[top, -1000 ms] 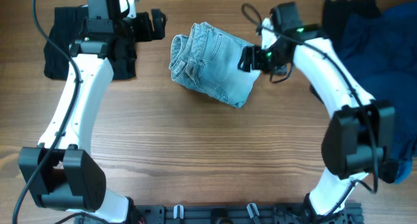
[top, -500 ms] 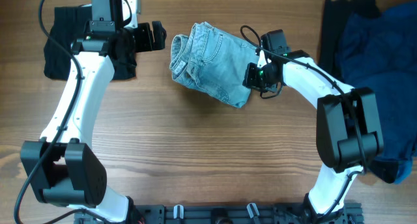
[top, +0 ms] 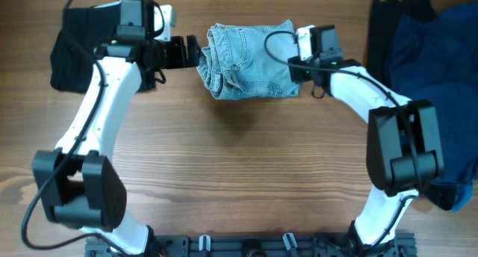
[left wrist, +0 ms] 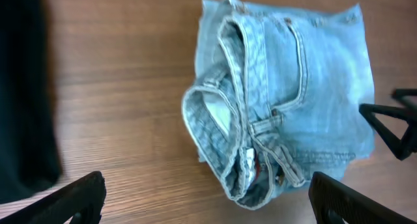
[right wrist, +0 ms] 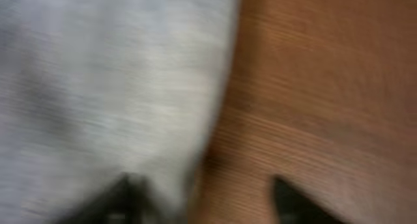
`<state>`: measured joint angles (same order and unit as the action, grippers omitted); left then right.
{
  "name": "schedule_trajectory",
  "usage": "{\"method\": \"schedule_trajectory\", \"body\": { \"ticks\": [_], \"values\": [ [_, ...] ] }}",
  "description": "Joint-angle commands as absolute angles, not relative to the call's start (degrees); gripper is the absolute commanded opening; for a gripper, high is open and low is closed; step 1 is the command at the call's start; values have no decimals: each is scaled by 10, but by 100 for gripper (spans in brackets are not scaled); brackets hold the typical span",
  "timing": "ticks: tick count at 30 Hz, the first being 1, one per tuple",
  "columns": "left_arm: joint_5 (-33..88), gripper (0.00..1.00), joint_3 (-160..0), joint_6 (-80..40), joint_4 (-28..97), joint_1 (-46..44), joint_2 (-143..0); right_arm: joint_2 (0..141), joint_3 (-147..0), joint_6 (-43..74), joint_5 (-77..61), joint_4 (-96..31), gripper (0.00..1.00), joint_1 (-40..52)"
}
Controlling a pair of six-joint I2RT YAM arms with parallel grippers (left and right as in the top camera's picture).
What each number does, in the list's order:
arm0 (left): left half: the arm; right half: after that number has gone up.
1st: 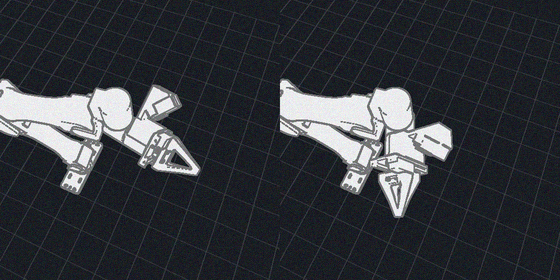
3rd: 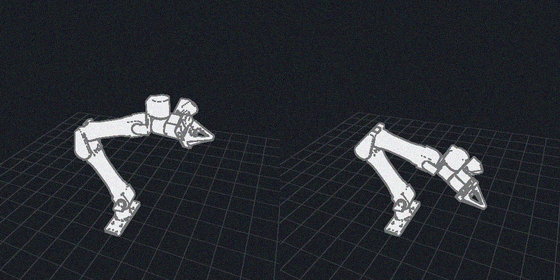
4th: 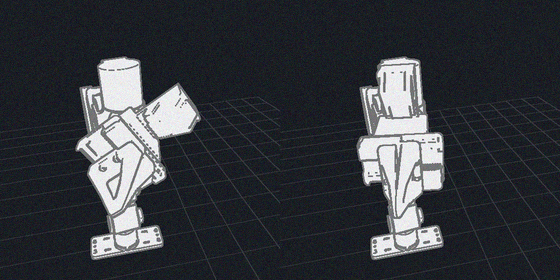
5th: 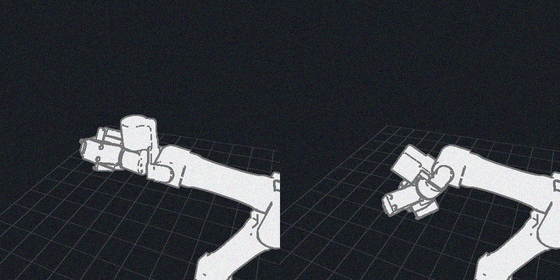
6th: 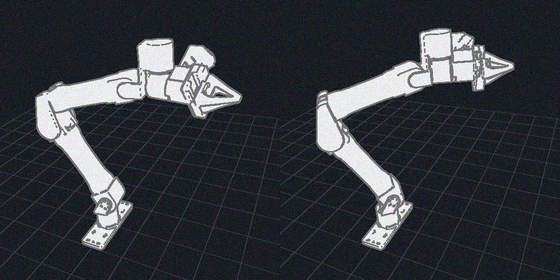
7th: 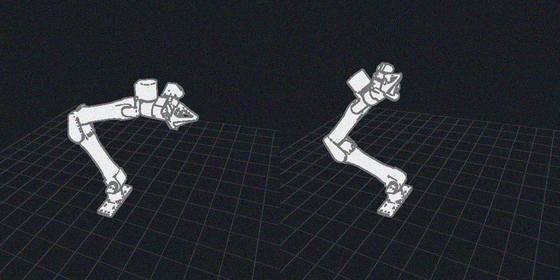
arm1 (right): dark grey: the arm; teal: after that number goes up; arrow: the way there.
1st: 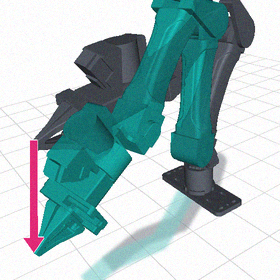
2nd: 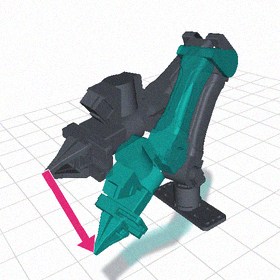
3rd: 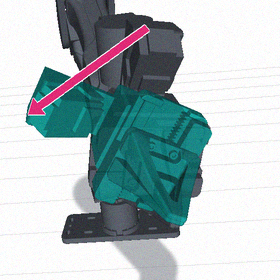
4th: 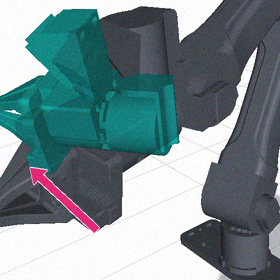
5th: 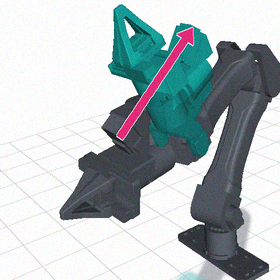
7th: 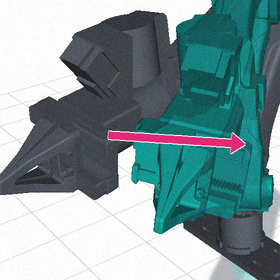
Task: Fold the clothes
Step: 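Grasp the folded shorts' ends with both grippers and lift them, then carry the folded shorts leftward with the left gripper toward the black stack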
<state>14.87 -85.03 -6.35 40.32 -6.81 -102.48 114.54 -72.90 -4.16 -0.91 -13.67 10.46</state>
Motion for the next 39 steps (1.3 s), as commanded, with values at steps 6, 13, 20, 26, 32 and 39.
{"method": "schedule_trajectory", "body": {
  "ticks": [6, 13, 20, 26, 32, 39],
  "values": [
    [235, 100, -851, -69, 308, -69, -1144, 1013, -788, 19, -136, -281, 100, 68],
    [302, 100, -851, -69, 237, -69, -1243, 945, -788, 19, -136, -331, 100, 68],
    [366, 100, -851, -69, 182, -95, -1285, 945, -788, 32, -140, -351, 100, 68],
    [413, 63, -851, -82, 170, -133, -1301, 945, -788, 32, -140, -371, 100, 68],
    [427, 4, -851, -152, 120, -122, -1301, 945, -788, 32, -147, -379, 99, 68],
    [478, 4, -852, -239, 98, -70, -1255, 945, -788, 47, -147, -374, 100, 68]
  ]
}}
